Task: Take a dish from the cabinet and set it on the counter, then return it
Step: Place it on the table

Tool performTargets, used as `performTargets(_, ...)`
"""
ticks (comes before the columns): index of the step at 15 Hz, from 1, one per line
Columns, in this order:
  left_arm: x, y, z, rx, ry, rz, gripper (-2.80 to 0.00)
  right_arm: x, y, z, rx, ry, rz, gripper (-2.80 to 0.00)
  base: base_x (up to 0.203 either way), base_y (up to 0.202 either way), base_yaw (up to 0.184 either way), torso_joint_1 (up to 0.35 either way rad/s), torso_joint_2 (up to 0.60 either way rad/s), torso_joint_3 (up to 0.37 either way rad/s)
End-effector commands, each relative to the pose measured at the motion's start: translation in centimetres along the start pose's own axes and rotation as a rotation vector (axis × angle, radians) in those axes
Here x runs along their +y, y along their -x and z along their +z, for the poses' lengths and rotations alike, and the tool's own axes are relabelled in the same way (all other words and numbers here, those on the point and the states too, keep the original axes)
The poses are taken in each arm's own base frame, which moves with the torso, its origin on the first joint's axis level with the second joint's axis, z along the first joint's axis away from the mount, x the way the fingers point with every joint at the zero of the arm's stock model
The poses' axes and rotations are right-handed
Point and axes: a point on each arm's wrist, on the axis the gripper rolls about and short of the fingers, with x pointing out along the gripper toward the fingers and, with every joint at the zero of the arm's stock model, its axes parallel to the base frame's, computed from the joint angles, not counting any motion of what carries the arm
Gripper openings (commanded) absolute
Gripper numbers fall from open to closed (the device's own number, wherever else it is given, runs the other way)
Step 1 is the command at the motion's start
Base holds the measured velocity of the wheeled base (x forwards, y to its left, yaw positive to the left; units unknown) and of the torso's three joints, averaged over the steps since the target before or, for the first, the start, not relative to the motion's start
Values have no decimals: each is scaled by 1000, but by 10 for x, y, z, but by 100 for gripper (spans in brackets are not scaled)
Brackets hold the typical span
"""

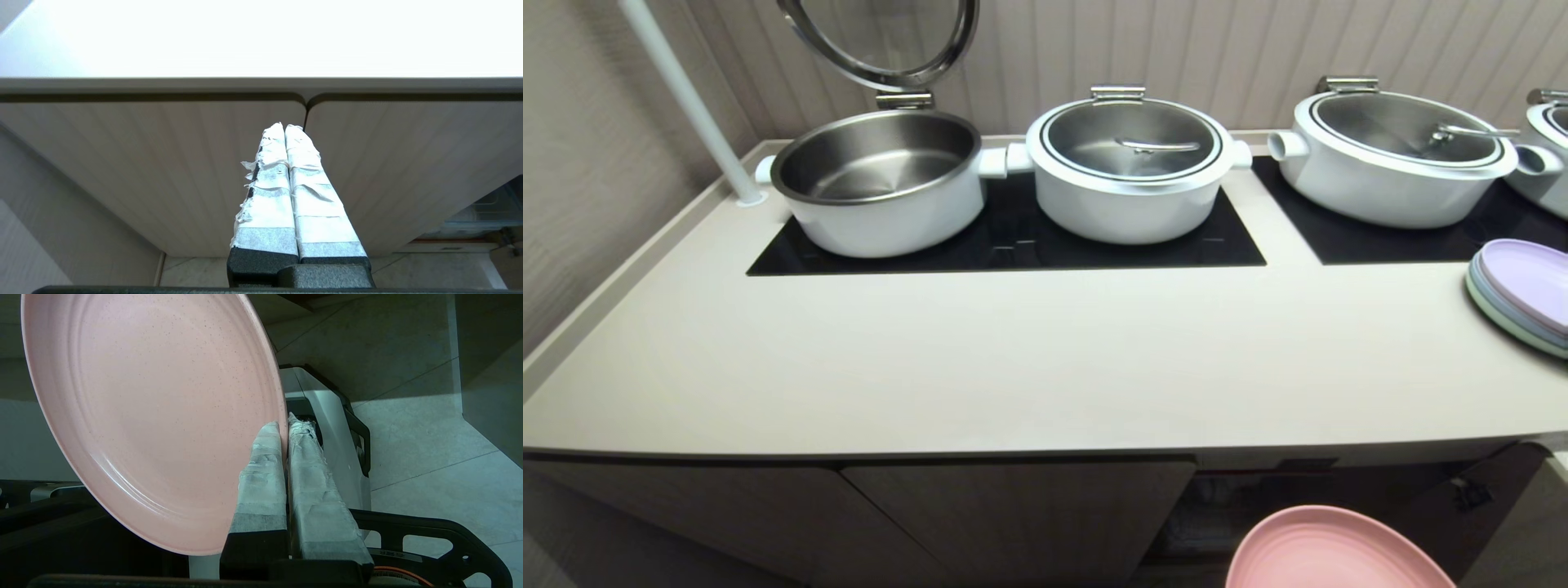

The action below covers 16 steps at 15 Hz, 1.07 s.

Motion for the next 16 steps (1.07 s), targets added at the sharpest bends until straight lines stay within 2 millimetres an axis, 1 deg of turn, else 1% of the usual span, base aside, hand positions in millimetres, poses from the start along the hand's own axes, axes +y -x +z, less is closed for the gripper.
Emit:
performTargets(1,0,0,0,-1,2,0,-280,0,0,0,2,-2,1,-280,0,0,0,159,-321,-169)
performTargets(10,0,0,0,-1,1,0,-280,1,1,2,6,-3,0,-280,0,0,0,158,-315,-163)
performTargets(16,0,0,0,-1,1,0,-280,1,1,2,5,-2,-1,-280,0,0,0,95,-196,-99)
